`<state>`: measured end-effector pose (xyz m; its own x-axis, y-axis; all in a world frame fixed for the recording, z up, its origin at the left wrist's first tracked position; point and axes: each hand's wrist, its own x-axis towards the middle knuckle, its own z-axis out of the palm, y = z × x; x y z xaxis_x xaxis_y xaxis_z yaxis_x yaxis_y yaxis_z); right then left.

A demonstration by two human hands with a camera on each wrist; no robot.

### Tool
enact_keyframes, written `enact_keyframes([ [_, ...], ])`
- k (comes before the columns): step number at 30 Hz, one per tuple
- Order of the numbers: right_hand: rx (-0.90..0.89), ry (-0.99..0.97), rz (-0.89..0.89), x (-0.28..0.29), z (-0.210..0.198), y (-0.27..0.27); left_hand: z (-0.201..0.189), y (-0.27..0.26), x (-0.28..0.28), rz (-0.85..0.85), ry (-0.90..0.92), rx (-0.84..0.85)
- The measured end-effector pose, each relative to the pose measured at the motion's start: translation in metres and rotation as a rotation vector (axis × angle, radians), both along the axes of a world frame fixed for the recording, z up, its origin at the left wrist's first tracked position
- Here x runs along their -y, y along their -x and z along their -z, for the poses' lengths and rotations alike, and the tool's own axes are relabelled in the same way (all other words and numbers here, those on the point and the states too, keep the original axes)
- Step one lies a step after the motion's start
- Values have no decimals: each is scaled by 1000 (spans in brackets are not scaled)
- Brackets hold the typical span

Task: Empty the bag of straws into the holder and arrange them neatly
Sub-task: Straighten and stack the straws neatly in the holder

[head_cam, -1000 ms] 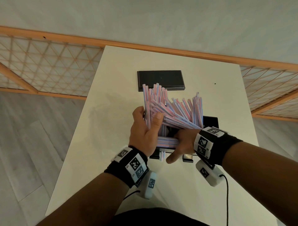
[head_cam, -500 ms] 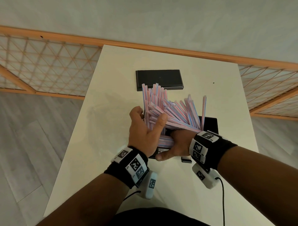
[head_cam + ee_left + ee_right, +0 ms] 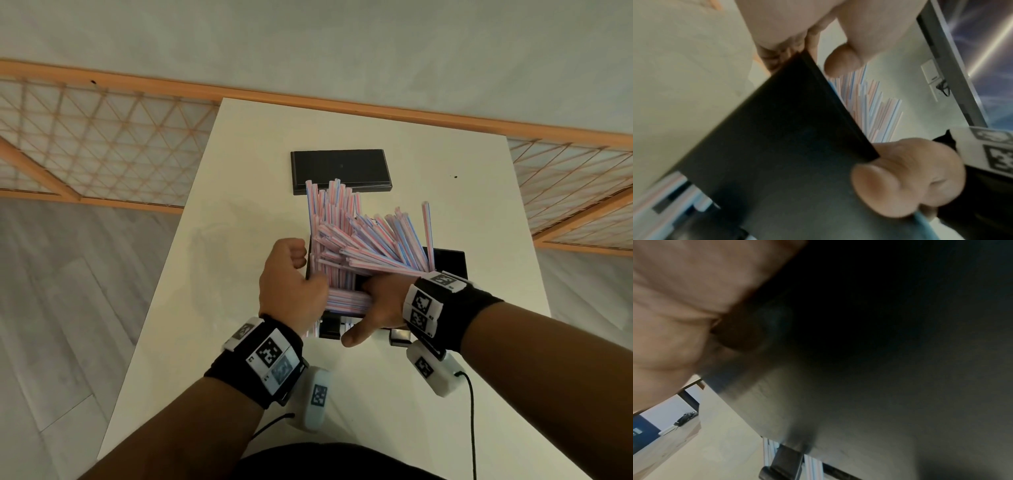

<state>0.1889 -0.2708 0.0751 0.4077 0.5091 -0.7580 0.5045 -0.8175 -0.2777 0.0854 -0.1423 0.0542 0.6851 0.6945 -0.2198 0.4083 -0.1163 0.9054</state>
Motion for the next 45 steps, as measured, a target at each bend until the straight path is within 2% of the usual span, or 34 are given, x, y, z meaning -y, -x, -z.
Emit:
enact_keyframes([
  [2, -16, 6, 13, 1, -1, 0, 3, 1, -2, 59, -140, -67],
  [7, -49, -73, 52, 6, -1, -2, 3, -1, -10, 92, -287, -79],
  [12, 50, -182, 81, 12, 7, 2, 2, -2, -14, 109, -389, -64],
  [15, 100, -164, 72, 14, 3, 2, 0, -1, -15, 118, -443, -46],
  [21, 173, -259, 28, 20, -15, 11, -22, -6, -17, 60, -449, -1],
  [25, 218, -355, 8, 28, -25, 19, -53, -10, -24, -15, -490, 117],
  [28, 268, -433, 15, 33, -35, 23, -85, -11, -25, -97, -527, 333],
  [31, 318, -608, 119, 40, -46, 25, -118, -10, -23, -138, -462, 598],
  [34, 388, -864, 288, 40, -63, 24, -141, -8, -16, -78, -402, 783],
  [36, 453, -946, 282, 36, -75, 20, -143, -10, -9, -26, -318, 816],
  [39, 431, -986, 198, 32, -78, 17, -134, -12, 1, 19, -157, 752],
  [41, 462, -914, 155, 34, -65, 14, -122, -11, 1, 47, -70, 677],
  [42, 457, -810, 136, 37, -56, 12, -115, -11, -3, 9, -11, 642],
  [45, 421, -430, -2, 42, -29, 13, -86, -15, -21, -235, 198, 536],
])
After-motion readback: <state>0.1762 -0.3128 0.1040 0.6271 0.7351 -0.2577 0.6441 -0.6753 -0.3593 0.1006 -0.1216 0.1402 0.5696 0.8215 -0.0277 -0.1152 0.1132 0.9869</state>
